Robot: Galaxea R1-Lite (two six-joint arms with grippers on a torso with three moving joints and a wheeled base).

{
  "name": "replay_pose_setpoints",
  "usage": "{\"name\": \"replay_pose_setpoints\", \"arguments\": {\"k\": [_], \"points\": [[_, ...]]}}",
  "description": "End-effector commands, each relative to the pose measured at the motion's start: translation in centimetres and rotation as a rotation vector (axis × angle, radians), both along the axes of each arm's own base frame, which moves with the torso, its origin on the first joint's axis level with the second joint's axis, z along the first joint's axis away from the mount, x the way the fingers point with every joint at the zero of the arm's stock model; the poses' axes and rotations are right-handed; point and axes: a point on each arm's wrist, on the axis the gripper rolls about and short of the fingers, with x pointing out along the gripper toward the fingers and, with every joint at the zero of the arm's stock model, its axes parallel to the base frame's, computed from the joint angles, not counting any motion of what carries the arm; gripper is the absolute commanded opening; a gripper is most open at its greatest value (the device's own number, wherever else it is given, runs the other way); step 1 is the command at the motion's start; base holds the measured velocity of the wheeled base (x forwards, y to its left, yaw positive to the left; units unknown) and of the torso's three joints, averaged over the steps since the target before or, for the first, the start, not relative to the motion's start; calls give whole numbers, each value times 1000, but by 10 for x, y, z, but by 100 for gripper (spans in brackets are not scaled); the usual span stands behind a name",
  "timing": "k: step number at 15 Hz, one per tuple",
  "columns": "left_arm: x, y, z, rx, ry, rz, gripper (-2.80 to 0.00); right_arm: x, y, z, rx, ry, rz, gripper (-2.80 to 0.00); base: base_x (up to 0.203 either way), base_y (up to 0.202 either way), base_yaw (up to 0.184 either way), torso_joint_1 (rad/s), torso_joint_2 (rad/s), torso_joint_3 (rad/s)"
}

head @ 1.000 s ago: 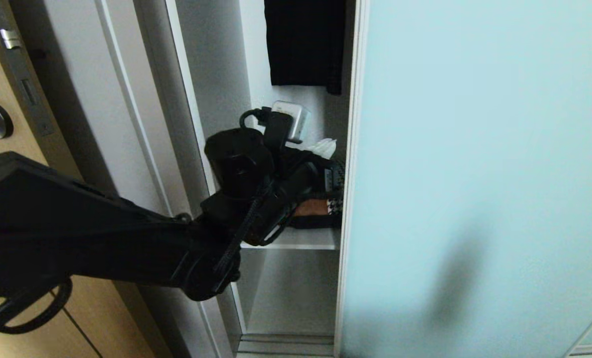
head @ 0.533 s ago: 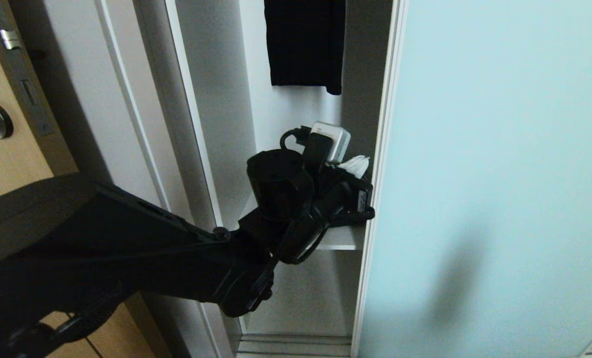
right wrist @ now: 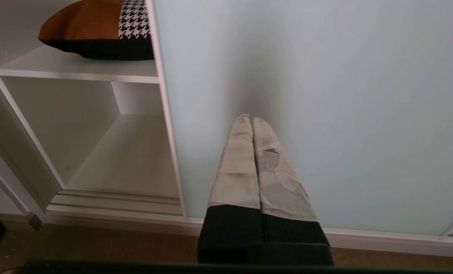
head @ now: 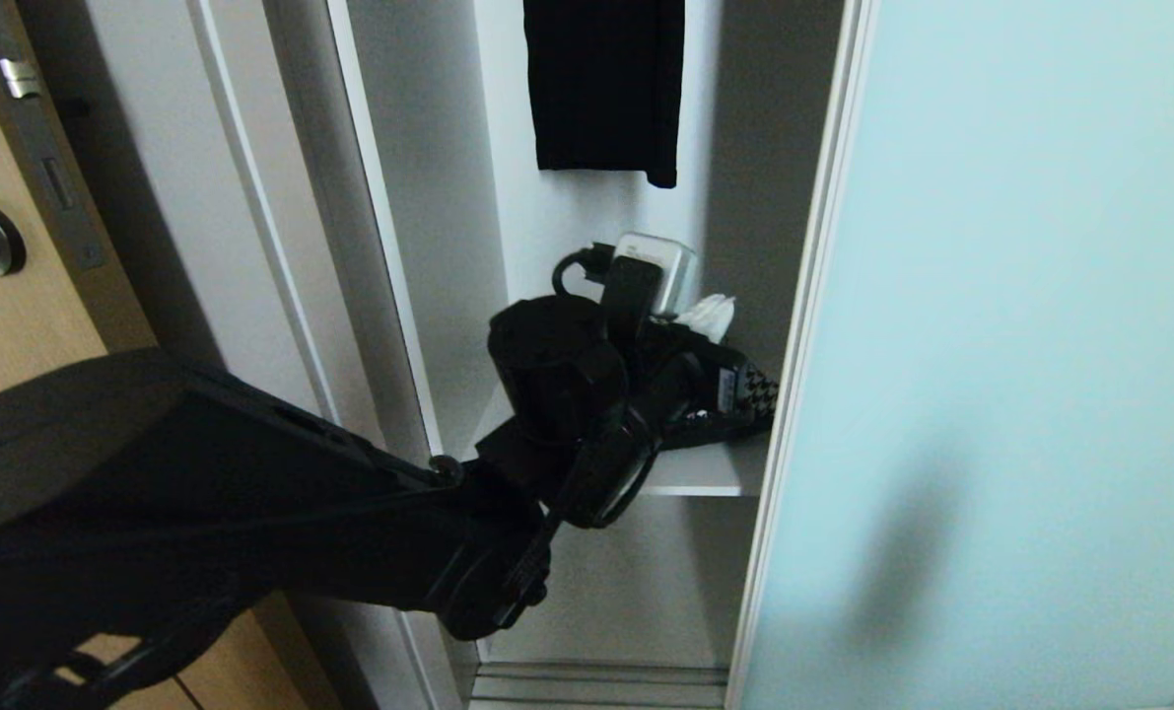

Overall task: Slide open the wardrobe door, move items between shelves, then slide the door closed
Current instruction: Open the door

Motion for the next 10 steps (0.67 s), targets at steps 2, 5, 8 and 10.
{"name": "replay_pose_setpoints", "arguments": {"k": [2,5,8,10], "points": [[-10,57,69,-113,-106,115,-280,0,0,0,0,0,0,-280,0,0,0,0,0,0],[-37,125,115,-157,-158,247,-280,0,0,0,0,0,1,-280,0,0,0,0,0,0],[-81,195,137,-157,-179,408,-280,0,0,0,0,0,1,-280,0,0,0,0,0,0],[-119,238,142,-146,-189,544,-280,0,0,0,0,0,1,-280,0,0,0,0,0,0]]}}
